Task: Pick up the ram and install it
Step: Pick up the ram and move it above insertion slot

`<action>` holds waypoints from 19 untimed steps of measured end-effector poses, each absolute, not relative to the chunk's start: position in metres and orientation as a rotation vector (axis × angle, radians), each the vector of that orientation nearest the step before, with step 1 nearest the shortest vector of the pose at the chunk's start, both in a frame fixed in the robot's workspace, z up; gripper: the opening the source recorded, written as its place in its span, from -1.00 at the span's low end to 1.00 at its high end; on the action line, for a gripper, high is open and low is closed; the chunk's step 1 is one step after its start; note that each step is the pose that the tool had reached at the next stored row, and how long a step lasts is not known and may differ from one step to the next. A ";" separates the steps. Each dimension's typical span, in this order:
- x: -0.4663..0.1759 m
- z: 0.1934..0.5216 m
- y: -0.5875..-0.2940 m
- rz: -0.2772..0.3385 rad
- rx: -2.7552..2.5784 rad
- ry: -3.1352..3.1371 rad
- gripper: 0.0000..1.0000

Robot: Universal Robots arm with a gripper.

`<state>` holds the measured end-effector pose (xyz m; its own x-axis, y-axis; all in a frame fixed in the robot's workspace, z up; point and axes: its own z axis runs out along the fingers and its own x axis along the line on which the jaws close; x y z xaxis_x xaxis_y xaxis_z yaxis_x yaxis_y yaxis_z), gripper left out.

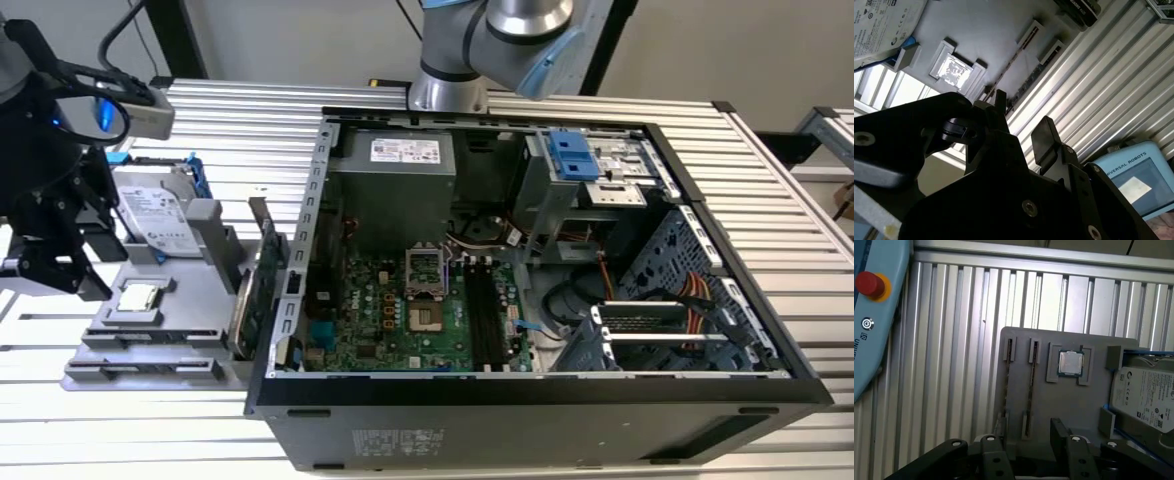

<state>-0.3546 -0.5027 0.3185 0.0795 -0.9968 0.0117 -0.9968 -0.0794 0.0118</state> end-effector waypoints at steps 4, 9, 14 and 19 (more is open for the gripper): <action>-0.355 0.316 -0.503 0.002 2.295 -2.120 1.00; -0.354 0.311 -0.503 0.012 2.290 -2.115 1.00; -0.354 0.304 -0.503 0.017 2.288 -2.113 1.00; -0.354 0.297 -0.503 0.020 2.275 -2.122 1.00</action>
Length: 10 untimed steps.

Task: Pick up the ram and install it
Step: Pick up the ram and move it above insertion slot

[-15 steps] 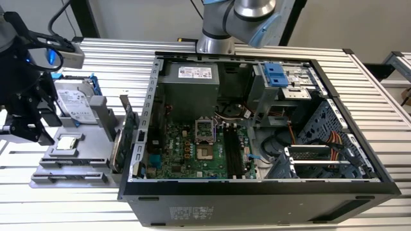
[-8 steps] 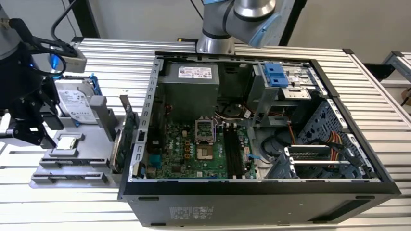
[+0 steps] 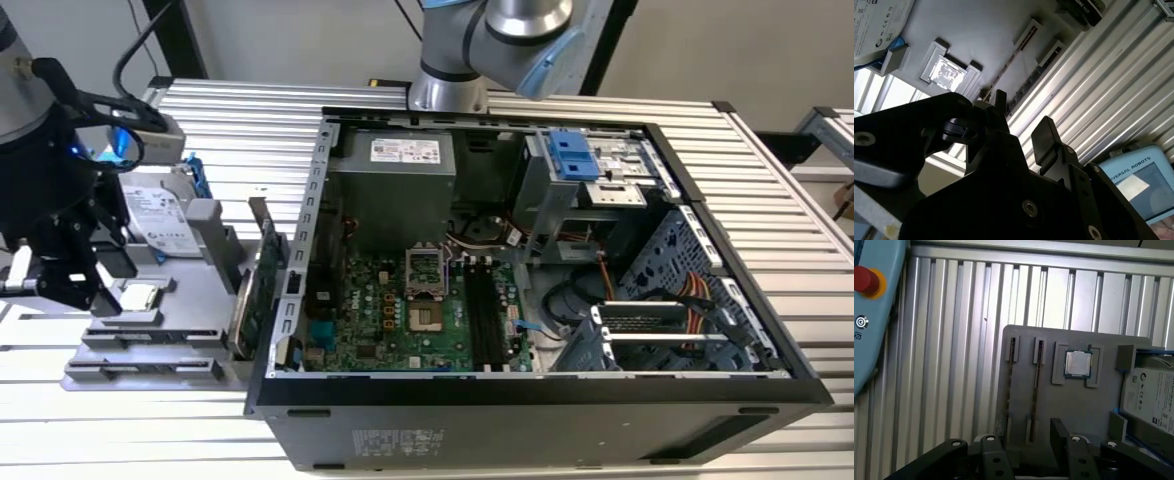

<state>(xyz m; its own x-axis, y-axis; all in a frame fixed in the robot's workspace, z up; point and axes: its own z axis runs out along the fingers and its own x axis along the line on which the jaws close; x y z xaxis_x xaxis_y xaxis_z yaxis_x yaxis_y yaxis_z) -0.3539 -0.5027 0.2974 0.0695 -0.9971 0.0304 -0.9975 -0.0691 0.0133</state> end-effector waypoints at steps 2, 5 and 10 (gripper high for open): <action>-0.354 0.295 -0.503 0.021 2.261 -2.137 1.00; -0.354 0.292 -0.503 0.020 2.226 -2.173 1.00; -0.354 0.286 -0.503 0.025 2.214 -2.179 1.00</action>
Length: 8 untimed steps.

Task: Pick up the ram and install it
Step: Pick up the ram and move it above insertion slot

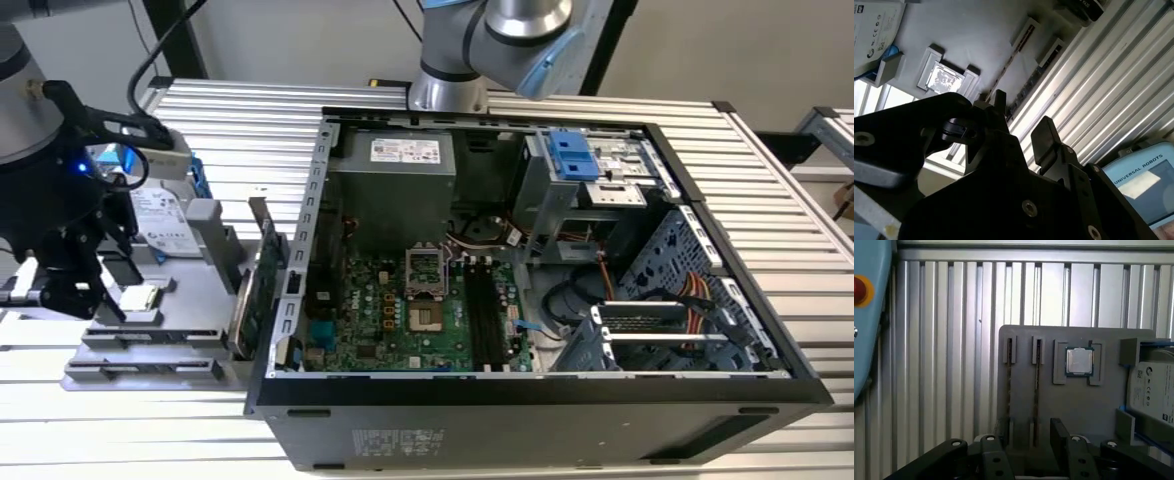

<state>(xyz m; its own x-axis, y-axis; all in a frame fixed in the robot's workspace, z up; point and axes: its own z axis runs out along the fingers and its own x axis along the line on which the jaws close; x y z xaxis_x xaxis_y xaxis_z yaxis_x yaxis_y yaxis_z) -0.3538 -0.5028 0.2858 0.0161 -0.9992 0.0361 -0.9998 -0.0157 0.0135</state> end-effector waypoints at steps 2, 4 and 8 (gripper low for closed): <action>-0.354 0.283 -0.503 0.027 2.212 -2.179 1.00; -0.354 0.280 -0.503 0.029 2.210 -2.180 1.00; -0.354 0.274 -0.503 0.034 2.204 -2.181 1.00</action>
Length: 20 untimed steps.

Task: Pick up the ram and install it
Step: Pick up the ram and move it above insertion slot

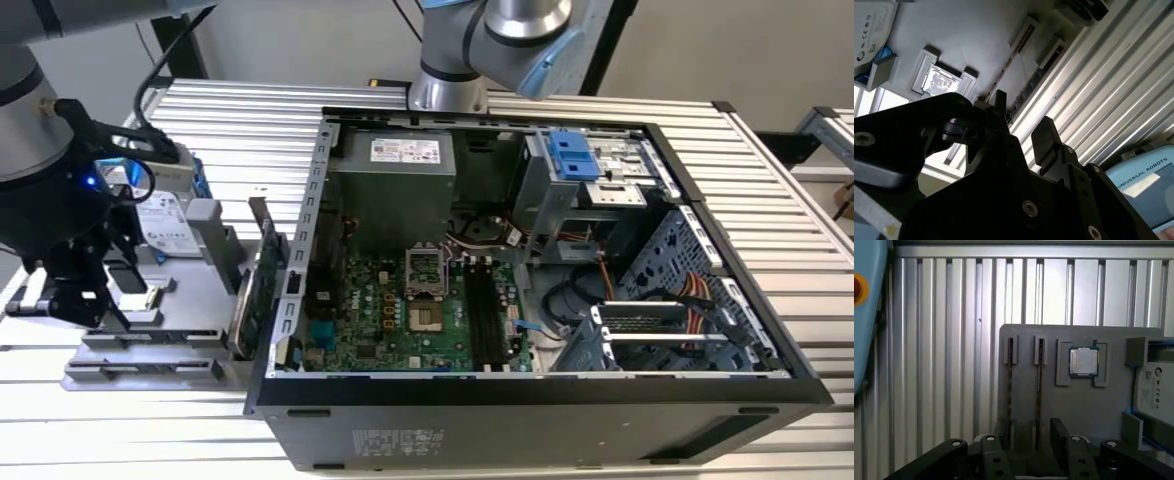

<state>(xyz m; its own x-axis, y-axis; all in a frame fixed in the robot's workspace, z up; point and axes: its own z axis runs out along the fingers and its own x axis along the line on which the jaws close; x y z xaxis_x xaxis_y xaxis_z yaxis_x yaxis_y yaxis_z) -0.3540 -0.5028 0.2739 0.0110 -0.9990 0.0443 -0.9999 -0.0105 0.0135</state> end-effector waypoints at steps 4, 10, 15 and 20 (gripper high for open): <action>-0.354 0.268 -0.503 0.035 2.201 -2.183 1.00; -0.354 0.260 -0.504 0.036 2.199 -2.184 1.00; -0.354 0.255 -0.506 0.036 2.199 -2.184 1.00; -0.355 0.250 -0.512 0.036 2.200 -2.184 1.00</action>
